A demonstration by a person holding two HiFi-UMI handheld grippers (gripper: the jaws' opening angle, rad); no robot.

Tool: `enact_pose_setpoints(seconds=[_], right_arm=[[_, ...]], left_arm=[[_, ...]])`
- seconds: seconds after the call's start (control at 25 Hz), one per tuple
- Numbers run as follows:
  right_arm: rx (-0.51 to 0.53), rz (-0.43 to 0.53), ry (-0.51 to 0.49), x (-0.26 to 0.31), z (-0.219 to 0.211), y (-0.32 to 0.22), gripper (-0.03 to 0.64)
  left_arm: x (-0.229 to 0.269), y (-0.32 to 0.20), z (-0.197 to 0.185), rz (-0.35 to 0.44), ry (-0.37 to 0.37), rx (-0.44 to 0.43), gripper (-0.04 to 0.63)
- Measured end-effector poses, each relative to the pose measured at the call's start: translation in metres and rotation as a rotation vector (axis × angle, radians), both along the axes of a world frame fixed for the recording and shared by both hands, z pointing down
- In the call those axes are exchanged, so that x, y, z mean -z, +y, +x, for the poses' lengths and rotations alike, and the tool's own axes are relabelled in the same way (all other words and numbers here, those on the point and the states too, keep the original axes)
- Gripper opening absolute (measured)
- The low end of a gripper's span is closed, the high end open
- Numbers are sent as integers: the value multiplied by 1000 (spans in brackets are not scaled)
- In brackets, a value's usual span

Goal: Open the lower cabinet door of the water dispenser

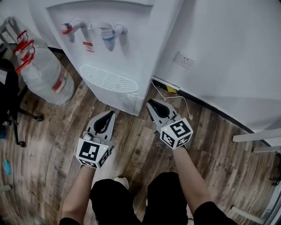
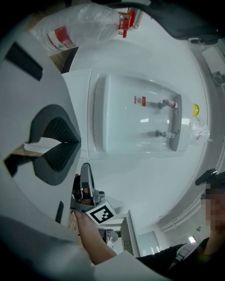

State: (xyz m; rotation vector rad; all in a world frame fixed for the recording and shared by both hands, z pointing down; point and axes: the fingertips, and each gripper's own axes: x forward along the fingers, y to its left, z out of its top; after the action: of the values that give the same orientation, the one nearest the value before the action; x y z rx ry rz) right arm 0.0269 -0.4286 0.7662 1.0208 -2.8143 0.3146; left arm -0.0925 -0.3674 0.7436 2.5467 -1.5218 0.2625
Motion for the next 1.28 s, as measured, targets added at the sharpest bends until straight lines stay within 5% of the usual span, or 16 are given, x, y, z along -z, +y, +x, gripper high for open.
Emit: enact_pose_setpoints(seconds=[0.12, 0.32, 1.28], right_arm=[[7, 3, 1, -4, -6, -5, 128], [10, 27, 34, -5, -10, -16, 178], [28, 64, 76, 0, -21, -19, 181]], left_arm=[[-4, -3, 2, -2, 7, 0, 14], [-8, -9, 3, -20, 19, 16, 14], [6, -1, 4, -4, -17, 42, 14]])
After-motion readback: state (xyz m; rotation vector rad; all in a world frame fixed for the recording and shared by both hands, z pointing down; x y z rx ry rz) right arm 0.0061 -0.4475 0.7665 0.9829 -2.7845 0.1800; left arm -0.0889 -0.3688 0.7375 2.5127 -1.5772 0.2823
